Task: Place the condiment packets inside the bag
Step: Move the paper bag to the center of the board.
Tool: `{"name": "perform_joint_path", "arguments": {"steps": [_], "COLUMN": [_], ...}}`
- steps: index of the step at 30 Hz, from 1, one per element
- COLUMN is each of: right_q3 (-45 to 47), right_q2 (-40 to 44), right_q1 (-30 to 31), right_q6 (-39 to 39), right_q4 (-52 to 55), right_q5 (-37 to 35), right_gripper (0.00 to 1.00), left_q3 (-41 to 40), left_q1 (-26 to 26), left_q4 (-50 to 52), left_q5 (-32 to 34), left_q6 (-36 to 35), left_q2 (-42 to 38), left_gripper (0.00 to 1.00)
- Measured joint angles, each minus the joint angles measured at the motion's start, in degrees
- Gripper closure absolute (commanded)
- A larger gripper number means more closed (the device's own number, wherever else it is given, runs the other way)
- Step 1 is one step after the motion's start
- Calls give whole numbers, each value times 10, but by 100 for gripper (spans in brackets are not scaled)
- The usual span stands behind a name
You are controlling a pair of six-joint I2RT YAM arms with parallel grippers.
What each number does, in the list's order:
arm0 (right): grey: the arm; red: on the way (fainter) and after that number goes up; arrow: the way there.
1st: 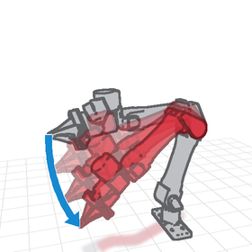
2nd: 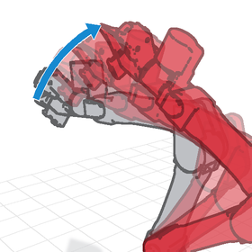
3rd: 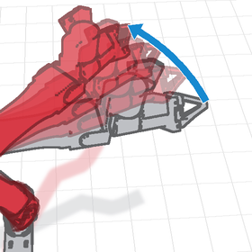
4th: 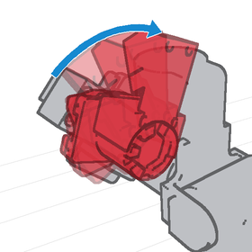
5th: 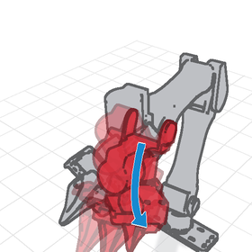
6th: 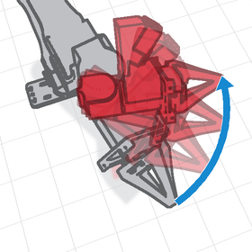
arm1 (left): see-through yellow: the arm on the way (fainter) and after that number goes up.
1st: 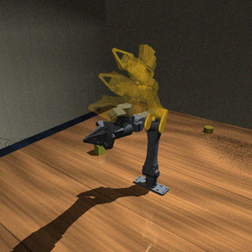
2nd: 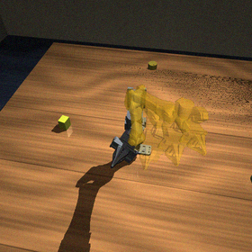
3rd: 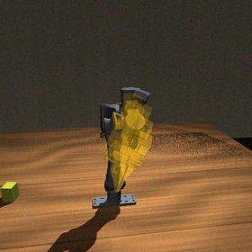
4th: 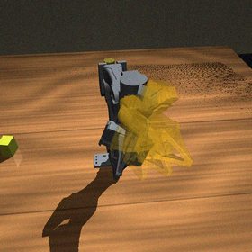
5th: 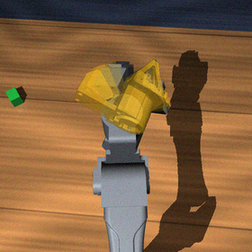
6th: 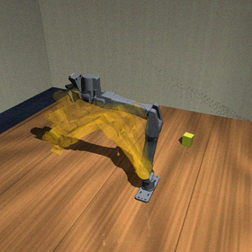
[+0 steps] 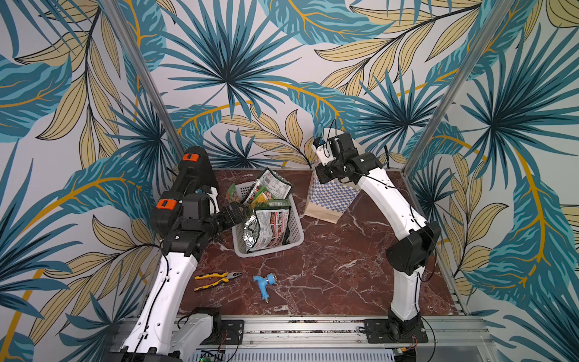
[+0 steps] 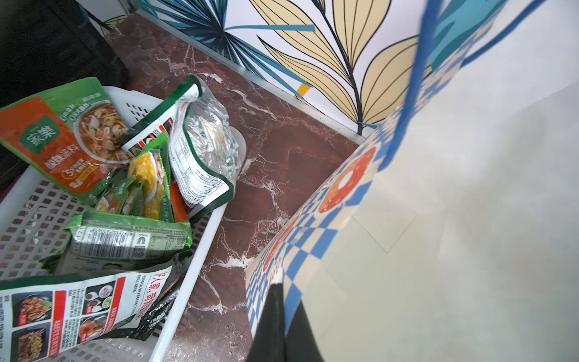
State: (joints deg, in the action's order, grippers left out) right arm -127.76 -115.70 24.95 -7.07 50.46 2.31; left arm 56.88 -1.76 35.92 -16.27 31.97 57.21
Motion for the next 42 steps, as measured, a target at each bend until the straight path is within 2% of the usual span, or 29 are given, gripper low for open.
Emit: {"name": "perform_joint_path", "arguments": {"steps": [8,10,12,19,24,29,31,34,42], "right_q3": [-96,-112,-119,-132,-142,-139,-113,-24,287], "right_q2": [-56,-70,-80,-84,-66,-8,31,115,330], "right_q1": [26,34,37,37,38,39,40,40,40], "right_q6": [-51,-62,-69,-62,-24,29,47,75,147], "right_q4": [2,5,8,26,38,56,56,50,0], "right_q5": [9,5,2,-2,32,59,60,60,45], "right_gripper": [83,58,47,45,35,28,27,26,22], "left_q3": [-1,-4,-7,-8,-8,-8,-8,-8,-23], "left_q1": [0,0,0,0,0,0,0,0,-1], "left_q4": [0,0,0,0,3,15,23,36,62], "left_q5": [5,6,6,5,0,-10,-14,-23,-41], "left_q6": [2,4,5,6,6,5,4,4,-3], "left_q2": [0,0,0,-2,-19,-43,-49,-57,-97], "left_gripper": [2,2,2,2,2,1,1,1,1]}}
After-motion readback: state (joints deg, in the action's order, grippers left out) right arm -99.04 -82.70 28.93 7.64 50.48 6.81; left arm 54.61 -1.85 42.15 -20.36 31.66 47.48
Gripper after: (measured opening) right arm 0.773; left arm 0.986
